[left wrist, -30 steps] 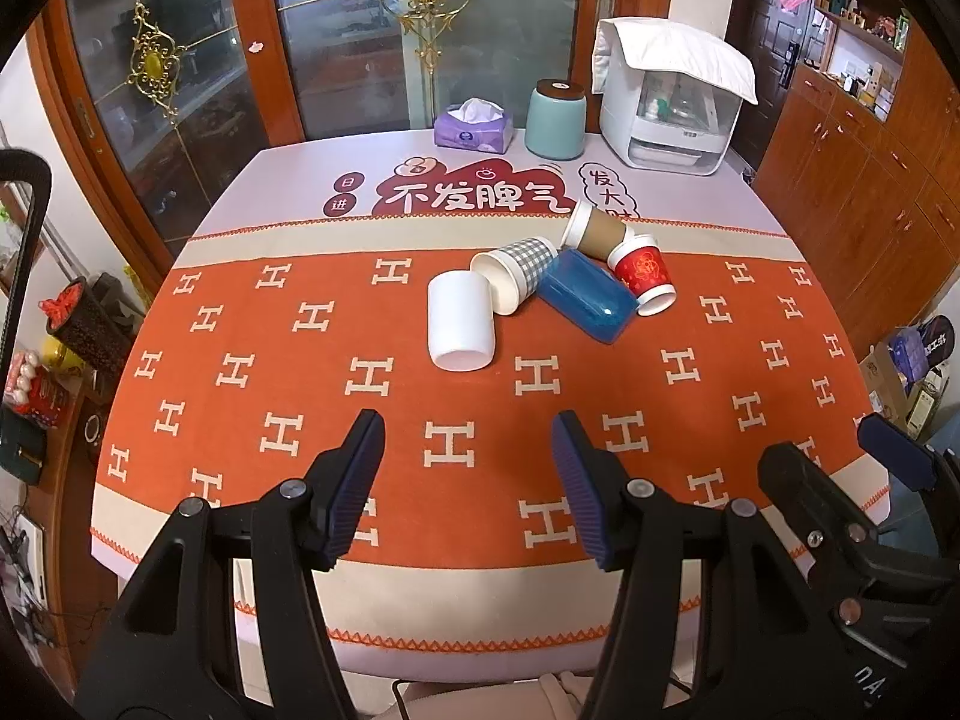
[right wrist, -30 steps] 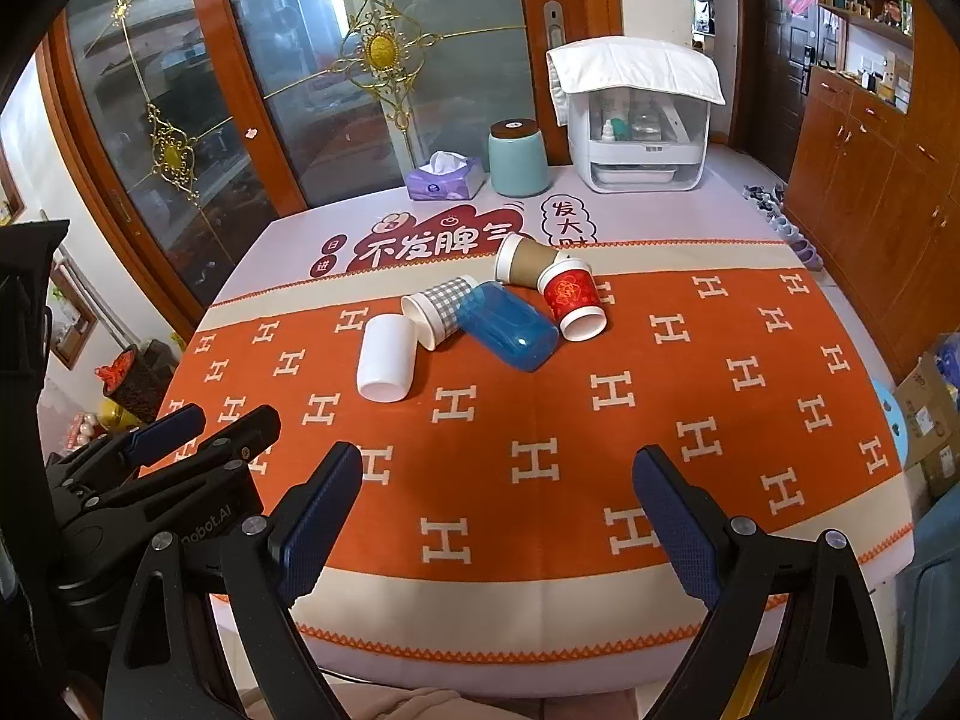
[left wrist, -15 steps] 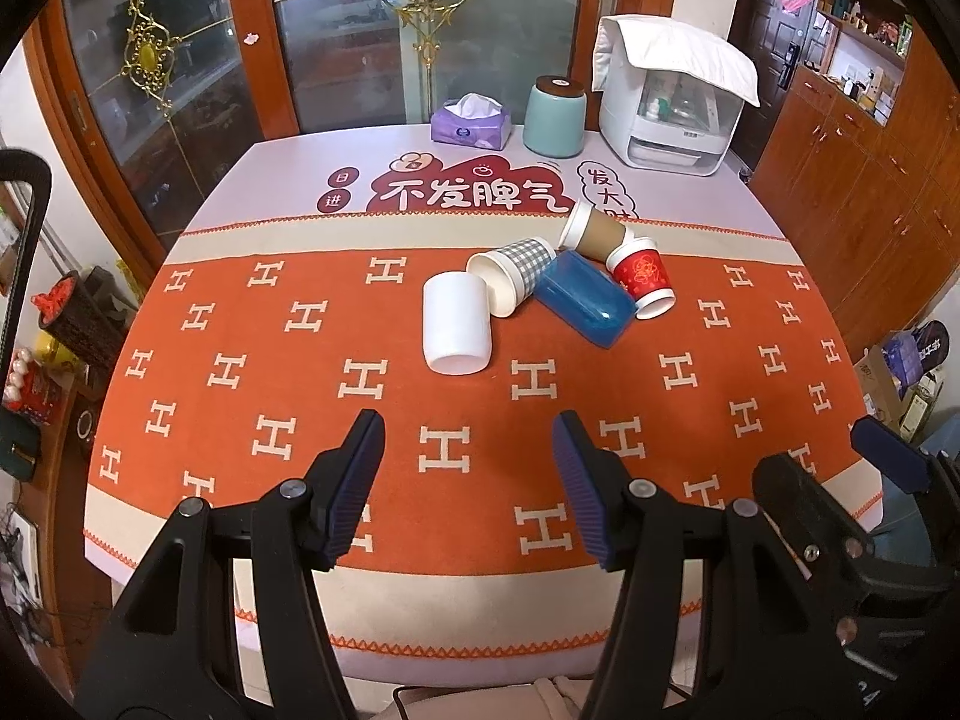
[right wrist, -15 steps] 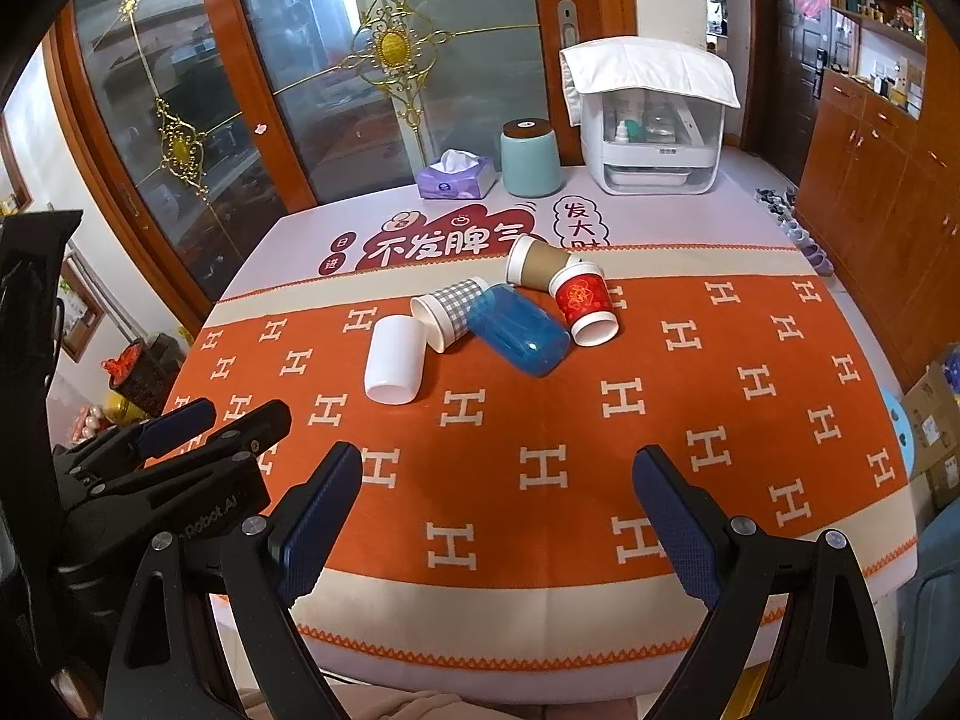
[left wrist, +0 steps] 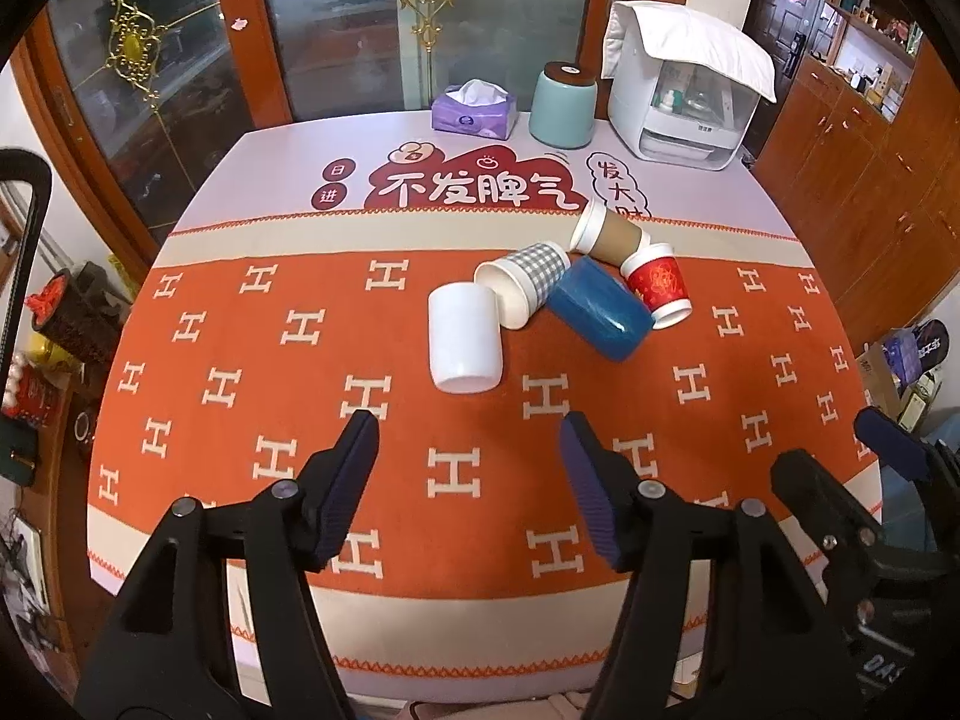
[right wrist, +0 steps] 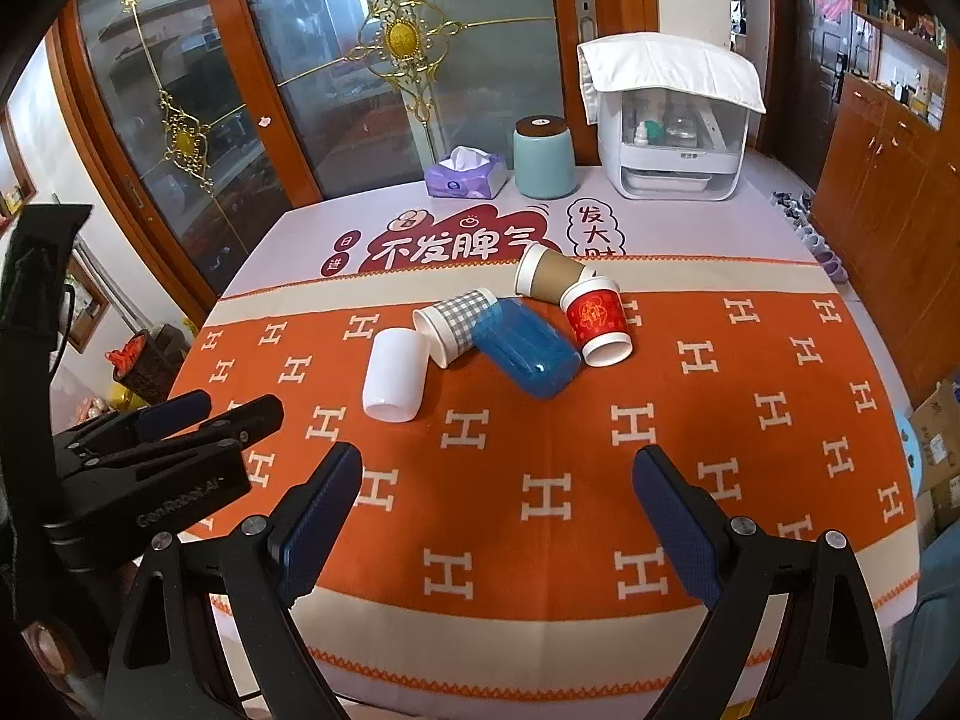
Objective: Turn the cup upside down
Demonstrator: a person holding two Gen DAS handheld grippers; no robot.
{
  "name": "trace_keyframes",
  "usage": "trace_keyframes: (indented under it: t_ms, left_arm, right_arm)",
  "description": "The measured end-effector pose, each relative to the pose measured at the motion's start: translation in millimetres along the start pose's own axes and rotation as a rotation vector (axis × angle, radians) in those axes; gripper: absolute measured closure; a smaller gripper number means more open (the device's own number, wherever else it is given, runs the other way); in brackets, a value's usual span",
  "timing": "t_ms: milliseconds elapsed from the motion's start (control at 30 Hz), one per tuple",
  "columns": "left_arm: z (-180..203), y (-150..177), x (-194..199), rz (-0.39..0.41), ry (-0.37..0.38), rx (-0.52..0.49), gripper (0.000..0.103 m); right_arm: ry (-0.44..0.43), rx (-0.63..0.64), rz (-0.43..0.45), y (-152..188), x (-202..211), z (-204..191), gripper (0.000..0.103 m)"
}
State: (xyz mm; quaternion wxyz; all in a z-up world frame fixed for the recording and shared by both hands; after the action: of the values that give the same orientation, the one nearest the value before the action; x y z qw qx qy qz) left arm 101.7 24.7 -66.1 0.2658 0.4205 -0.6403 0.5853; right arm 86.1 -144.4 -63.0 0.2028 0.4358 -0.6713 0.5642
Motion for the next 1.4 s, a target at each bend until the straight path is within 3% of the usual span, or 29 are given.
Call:
trace_keyframes:
  t_ms: [167,333,633,933,1233,1400]
  left_arm:
    - [1,-19,-12,-0.003,-0.009,0.0,0.036]
    - [6,-32,-35,-0.024,-0.015,-0.005,0.036]
    - [19,-46,-103,-0.136,-0.008,0.004,0.036]
    - [20,-46,-186,-0.291,0.065,0.114,0.036]
    - [21,-39,-244,-0.402,0.062,0.201,0.036]
    - [31,-33,-262,-0.43,0.042,0.186,0.036]
  right_arm:
    - [-0.006,-0.008,-0.02,-19,-23,12,0.01]
    - [-0.001,-0.012,-0.037,-35,-52,27,0.01]
    - [0.003,-0.037,-0.08,-47,-113,59,0.01]
    - [-0.022,-0.066,-0.128,-42,-160,81,0.01]
    - [-0.032,-0.119,-0.185,-25,-185,102,0.01]
    - [-0.037,-0.157,-0.203,-20,-191,116,0.01]
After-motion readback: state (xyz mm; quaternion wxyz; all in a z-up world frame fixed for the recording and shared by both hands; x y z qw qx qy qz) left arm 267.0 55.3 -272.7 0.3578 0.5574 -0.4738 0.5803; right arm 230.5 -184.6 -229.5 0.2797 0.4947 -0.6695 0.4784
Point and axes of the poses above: each gripper's, at about its wrist camera, not at the fingertips, and x roughly against the way its jaws point, z to its right, y to its underside, the point moved 7 cm from there along -x, roughly the way its jaws point, and after that the axes turned 14 degrees about -y, right-handed, at the moved point
